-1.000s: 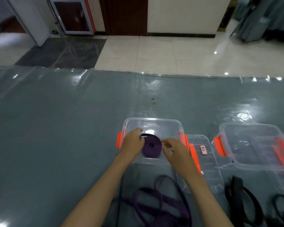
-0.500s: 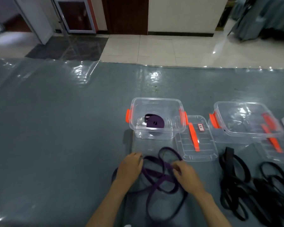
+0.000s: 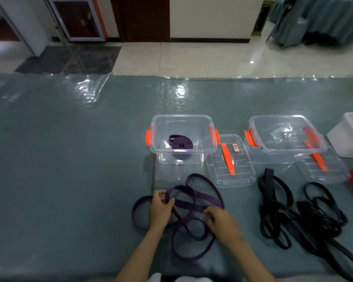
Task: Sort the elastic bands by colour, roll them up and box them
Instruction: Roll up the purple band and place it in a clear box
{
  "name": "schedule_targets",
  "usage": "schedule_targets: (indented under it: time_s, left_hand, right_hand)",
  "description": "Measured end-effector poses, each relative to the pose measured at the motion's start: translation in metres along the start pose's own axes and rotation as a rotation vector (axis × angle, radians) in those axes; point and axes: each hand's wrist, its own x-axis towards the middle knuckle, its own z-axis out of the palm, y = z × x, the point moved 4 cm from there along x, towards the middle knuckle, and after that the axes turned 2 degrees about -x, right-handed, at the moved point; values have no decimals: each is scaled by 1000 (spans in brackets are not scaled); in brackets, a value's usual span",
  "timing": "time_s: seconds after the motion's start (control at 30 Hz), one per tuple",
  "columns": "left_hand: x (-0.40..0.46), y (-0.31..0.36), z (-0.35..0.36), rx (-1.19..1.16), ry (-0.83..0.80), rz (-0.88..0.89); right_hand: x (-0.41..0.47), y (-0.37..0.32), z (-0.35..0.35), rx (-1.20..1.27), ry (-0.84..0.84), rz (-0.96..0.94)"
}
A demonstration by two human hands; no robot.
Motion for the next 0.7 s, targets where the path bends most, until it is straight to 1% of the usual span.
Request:
schedule_targets:
  time_s: [0.1, 0.17, 0.3, 0.37, 0.47, 0.57, 0.63, 0.7]
  left_hand:
    - [-3, 21, -13, 27, 8, 120]
    - [-5, 38, -22, 30, 13, 208]
    - [-14, 75, -32, 2, 5, 349]
    - [-23, 97, -37, -9, -21, 446]
    - [-38, 131, -46, -17, -28, 594]
    - [-52, 165, -59, -11, -10, 733]
    - [-57, 182, -66, 52, -19, 820]
    - [-61, 194, -70, 142, -61, 890]
  right_hand:
    - [-1, 0, -7, 111, 71, 6]
    - [1, -8, -13, 188, 105, -26]
    - [6, -43, -29, 393, 189, -171]
    - [8, -64, -40, 455, 239, -255]
    - [17, -85, -55, 430, 299, -316]
    - [25, -95, -65, 389, 309, -298]
    - [28, -100, -75, 363, 404, -300]
    - [29, -107, -87, 375, 475, -354]
